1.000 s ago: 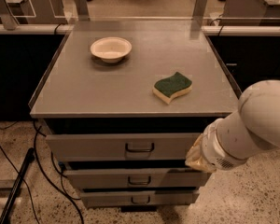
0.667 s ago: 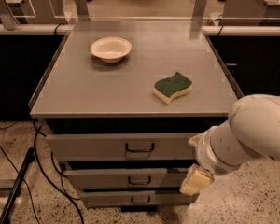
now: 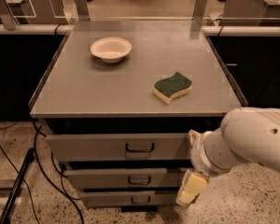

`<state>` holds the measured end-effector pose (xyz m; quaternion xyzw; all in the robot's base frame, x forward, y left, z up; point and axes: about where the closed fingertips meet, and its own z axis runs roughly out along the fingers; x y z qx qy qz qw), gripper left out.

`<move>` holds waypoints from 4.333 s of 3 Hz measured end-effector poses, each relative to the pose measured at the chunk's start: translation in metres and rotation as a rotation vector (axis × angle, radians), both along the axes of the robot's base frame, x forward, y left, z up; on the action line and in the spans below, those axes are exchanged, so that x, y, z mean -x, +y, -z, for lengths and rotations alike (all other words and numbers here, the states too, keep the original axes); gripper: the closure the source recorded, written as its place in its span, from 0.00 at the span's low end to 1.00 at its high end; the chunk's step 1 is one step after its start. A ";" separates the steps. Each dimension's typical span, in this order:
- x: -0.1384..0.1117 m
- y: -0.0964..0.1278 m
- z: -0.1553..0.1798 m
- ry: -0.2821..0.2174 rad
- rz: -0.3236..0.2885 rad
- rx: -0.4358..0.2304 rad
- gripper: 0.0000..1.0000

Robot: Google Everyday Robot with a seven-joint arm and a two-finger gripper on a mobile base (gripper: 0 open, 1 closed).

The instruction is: Open top drawer

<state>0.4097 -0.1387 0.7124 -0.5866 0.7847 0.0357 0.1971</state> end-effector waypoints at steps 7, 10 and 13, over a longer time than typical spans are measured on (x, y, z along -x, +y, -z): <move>-0.082 0.000 0.051 0.044 -0.081 0.067 0.00; -0.072 -0.009 0.076 0.206 -0.083 0.116 0.00; -0.069 -0.019 0.071 0.248 -0.069 0.076 0.00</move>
Offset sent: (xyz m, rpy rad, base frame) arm 0.0390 0.0084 -0.0437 0.0858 -0.0161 0.0058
